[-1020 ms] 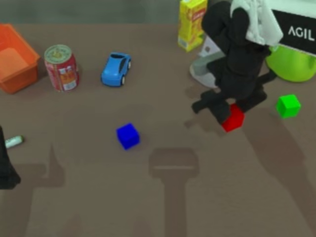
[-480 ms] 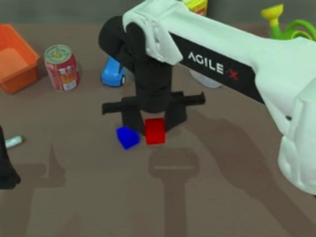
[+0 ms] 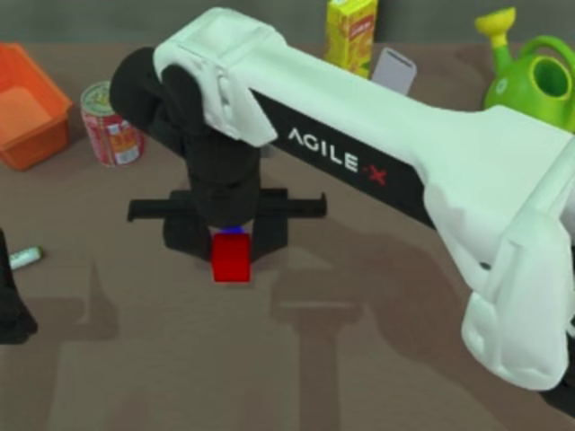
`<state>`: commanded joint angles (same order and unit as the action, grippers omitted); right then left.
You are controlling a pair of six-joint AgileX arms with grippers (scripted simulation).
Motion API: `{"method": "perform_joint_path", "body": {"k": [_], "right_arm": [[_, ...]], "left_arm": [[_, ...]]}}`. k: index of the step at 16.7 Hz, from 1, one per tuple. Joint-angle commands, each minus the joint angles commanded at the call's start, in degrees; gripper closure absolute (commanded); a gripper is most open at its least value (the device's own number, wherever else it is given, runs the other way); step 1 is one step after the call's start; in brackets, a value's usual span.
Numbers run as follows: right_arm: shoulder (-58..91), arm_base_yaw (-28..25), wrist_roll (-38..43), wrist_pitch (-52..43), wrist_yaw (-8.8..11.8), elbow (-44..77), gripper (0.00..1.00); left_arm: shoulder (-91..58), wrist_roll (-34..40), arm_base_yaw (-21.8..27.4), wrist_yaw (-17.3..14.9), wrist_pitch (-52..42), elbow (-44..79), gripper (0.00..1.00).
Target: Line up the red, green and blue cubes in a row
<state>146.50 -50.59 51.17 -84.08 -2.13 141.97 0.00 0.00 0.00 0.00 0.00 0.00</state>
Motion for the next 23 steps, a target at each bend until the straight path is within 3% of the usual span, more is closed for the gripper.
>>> {"method": "perform_joint_path", "body": {"k": [5,11,16,23], "right_arm": [[-0.5,0.1,-0.1,2.5,0.1,-2.5,1.0],[-0.7,-0.1,0.2,15.4,0.0,-16.0,1.0],[-0.6,-0.2,0.2,16.4,0.0,-17.0,1.0],[-0.6,-0.2,0.2,16.4,0.0,-17.0,0.47]], "left_arm": [[0.0,0.0,0.0,0.0,0.0,0.0,0.0],[0.0,0.0,0.0,0.0,0.0,0.0,0.0],[0.0,0.0,0.0,0.0,0.0,0.0,0.0],[0.0,0.0,0.0,0.0,0.0,0.0,0.0]]}}
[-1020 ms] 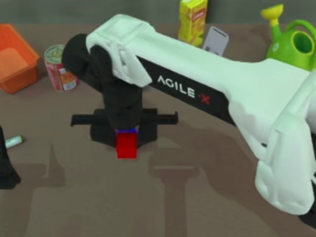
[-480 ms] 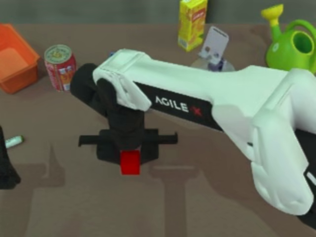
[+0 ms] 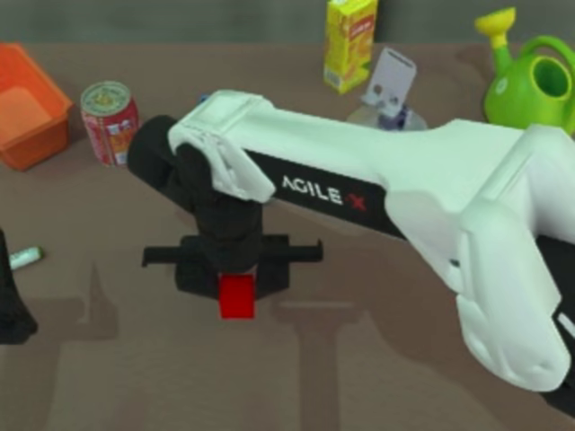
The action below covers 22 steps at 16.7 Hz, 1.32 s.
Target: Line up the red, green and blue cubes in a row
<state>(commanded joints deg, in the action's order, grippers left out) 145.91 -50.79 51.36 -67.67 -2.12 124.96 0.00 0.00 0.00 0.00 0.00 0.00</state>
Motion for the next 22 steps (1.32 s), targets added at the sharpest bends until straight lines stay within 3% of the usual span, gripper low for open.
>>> {"method": "perform_joint_path", "body": {"k": [6,16,22], "right_arm": [[0.0,0.0,0.0,0.0,0.0,0.0,0.02],[0.0,0.1,0.0,-0.2,0.0,0.2,0.0],[-0.1,-0.4,0.2,-11.9,0.0,11.6,0.0]], "left_arm": [[0.0,0.0,0.0,0.0,0.0,0.0,0.0],[0.0,0.0,0.0,0.0,0.0,0.0,0.0],[0.0,0.0,0.0,0.0,0.0,0.0,0.0]]}}
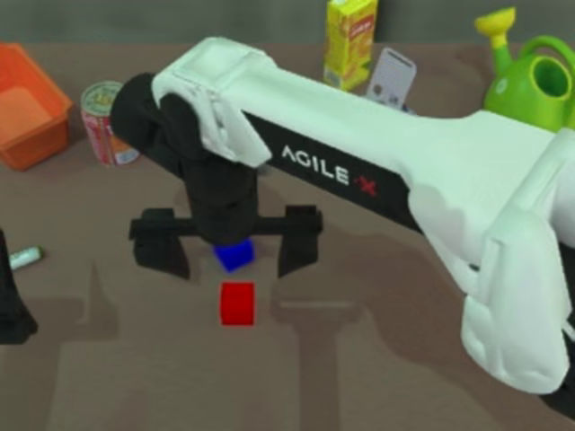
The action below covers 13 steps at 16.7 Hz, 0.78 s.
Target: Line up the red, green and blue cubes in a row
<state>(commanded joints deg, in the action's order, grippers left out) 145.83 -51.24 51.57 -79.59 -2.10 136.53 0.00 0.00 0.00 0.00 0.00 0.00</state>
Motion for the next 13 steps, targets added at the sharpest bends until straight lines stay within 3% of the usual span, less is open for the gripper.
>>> {"method": "perform_joint_path", "body": {"k": [8,13], "right_arm": [[-0.4,0.8,-0.8,-3.3,0.0,3.2,0.0],[-2.5,10.4,-12.6,-1.0,0.4,-1.5,0.0]], "left_arm": [[0.0,0.0,0.0,0.0,0.0,0.0,0.0],[0.0,0.0,0.0,0.0,0.0,0.0,0.0]]}}
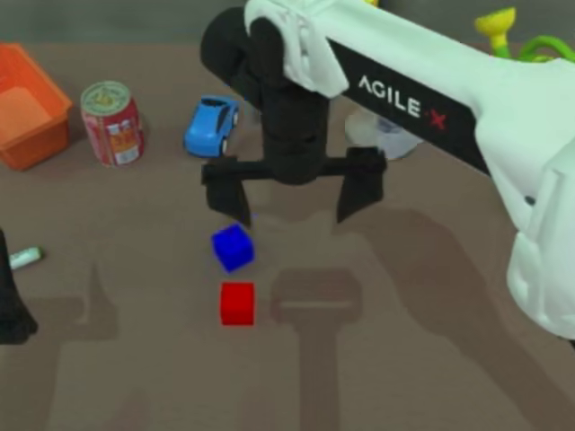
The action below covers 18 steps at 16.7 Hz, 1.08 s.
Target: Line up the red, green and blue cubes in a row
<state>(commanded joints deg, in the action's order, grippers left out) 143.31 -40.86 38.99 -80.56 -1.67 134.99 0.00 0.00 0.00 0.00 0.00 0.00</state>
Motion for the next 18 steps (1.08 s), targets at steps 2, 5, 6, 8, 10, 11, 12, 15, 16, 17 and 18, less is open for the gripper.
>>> {"method": "perform_joint_path", "body": {"k": [2,5,6,8,10,11,12,15,16,17,18], "right_arm": [[-1.3,6.0,-8.2,1.4,0.3,-3.1,0.0],[-3.4,16.0,-22.0,3.6,0.7,-8.5,0.0],[-4.2,19.3,-26.6,4.4,0.8,-10.3,0.0],[-5.8,25.5,-34.7,6.0,1.0,-13.6,0.0],[-7.2,30.7,-40.8,7.4,1.2,-16.3,0.0],[-7.8,32.7,-42.9,8.0,1.3,-17.4,0.0],[-8.3,34.1,-44.4,8.5,1.3,-18.1,0.0],[-8.7,35.3,-45.6,8.9,1.4,-18.7,0.0],[-8.7,35.3,-45.6,8.9,1.4,-18.7,0.0],[-8.7,35.3,-45.6,8.9,1.4,-18.7,0.0],[-8.5,35.1,-45.5,8.8,1.3,-18.6,0.0]], "left_arm": [[0.0,0.0,0.0,0.0,0.0,0.0,0.0],[0.0,0.0,0.0,0.0,0.0,0.0,0.0],[0.0,0.0,0.0,0.0,0.0,0.0,0.0],[0.0,0.0,0.0,0.0,0.0,0.0,0.0],[0.0,0.0,0.0,0.0,0.0,0.0,0.0],[0.0,0.0,0.0,0.0,0.0,0.0,0.0],[0.0,0.0,0.0,0.0,0.0,0.0,0.0],[0.0,0.0,0.0,0.0,0.0,0.0,0.0],[0.0,0.0,0.0,0.0,0.0,0.0,0.0],[0.0,0.0,0.0,0.0,0.0,0.0,0.0],[0.0,0.0,0.0,0.0,0.0,0.0,0.0]]}}
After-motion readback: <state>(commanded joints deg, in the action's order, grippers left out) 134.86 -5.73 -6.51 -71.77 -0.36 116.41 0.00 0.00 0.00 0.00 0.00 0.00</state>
